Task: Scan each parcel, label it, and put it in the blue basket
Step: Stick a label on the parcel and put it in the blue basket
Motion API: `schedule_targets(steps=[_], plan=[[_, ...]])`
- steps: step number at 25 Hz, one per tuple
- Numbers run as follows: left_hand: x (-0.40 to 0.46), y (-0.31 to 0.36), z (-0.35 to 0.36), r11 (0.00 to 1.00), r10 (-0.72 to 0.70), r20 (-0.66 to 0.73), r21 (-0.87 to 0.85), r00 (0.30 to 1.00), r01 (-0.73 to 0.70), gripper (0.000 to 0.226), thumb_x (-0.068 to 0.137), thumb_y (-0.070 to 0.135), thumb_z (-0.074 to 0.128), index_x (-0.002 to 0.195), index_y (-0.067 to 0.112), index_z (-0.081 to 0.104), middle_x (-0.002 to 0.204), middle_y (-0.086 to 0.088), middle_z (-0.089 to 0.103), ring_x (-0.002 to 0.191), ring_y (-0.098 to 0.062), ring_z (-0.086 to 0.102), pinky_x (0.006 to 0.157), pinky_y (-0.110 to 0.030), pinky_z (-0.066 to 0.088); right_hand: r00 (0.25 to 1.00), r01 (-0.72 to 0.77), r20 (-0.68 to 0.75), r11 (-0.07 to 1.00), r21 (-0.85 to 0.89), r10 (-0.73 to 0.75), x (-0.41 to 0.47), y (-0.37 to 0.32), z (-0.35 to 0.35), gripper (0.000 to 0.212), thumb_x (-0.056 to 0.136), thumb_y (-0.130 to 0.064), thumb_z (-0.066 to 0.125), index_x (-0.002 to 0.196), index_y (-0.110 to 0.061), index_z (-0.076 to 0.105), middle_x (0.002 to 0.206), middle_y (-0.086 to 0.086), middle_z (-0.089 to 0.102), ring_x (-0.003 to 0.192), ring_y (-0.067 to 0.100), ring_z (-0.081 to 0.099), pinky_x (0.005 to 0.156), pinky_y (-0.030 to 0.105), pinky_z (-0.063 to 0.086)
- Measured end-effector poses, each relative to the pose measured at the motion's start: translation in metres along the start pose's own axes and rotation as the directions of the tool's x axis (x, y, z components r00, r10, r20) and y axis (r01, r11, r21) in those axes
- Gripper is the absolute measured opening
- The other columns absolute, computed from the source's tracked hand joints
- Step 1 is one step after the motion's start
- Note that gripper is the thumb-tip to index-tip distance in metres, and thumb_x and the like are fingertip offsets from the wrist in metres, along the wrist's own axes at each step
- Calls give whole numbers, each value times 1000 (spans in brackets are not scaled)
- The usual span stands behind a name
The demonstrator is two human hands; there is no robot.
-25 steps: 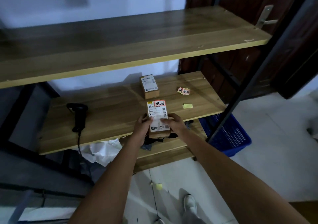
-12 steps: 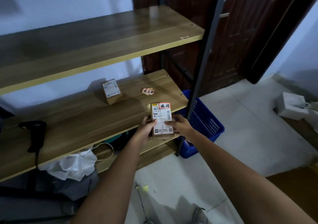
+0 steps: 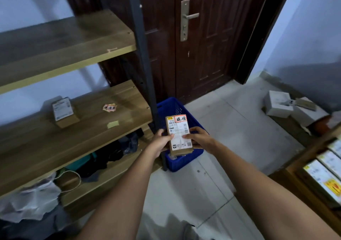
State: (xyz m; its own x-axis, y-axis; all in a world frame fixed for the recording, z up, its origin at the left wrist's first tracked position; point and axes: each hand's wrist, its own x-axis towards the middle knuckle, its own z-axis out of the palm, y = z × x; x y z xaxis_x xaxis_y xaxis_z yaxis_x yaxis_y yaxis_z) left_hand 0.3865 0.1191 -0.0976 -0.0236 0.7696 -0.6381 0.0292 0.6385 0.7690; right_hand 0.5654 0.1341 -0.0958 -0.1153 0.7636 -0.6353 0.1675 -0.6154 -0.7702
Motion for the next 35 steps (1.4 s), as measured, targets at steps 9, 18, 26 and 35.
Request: schedule_targets(steps=[9, 18, 26, 35], plan=[[39, 32, 62, 999, 10, -29, -32, 1000, -11, 44, 95, 15, 57, 137, 16, 43, 126, -10, 63, 93, -20, 64, 61, -25, 52, 994, 45, -96, 999, -9, -45, 34, -19, -61, 32, 83, -22, 72, 109, -17, 53, 89, -3, 61, 79, 10, 61, 83, 34, 56], [128, 58, 70, 995, -73, -9, -64, 997, 72, 41, 97, 16, 54, 137, 14, 42, 128, -14, 62, 113, -29, 62, 83, -37, 52, 993, -39, -110, 998, -48, 34, 124, -47, -75, 31, 85, -18, 70, 110, -16, 51, 90, -1, 60, 91, 21, 62, 79, 33, 55], [210, 77, 56, 995, -94, -105, -54, 990, 89, 34, 98, 15, 54, 131, 13, 47, 129, -15, 60, 115, -32, 60, 88, -39, 52, 995, -44, -89, 994, -102, 35, 220, -60, -66, 27, 85, -23, 70, 107, -15, 56, 111, 9, 68, 99, 24, 67, 91, 40, 56], [275, 22, 57, 972, -148, -124, -203, 981, 121, 28, 98, 11, 52, 126, 11, 47, 131, -18, 58, 112, -33, 60, 82, -39, 51, 996, -85, -34, 990, -113, 82, 300, -22, -65, 27, 87, -33, 68, 102, -13, 59, 105, 9, 70, 94, 26, 69, 87, 41, 57]])
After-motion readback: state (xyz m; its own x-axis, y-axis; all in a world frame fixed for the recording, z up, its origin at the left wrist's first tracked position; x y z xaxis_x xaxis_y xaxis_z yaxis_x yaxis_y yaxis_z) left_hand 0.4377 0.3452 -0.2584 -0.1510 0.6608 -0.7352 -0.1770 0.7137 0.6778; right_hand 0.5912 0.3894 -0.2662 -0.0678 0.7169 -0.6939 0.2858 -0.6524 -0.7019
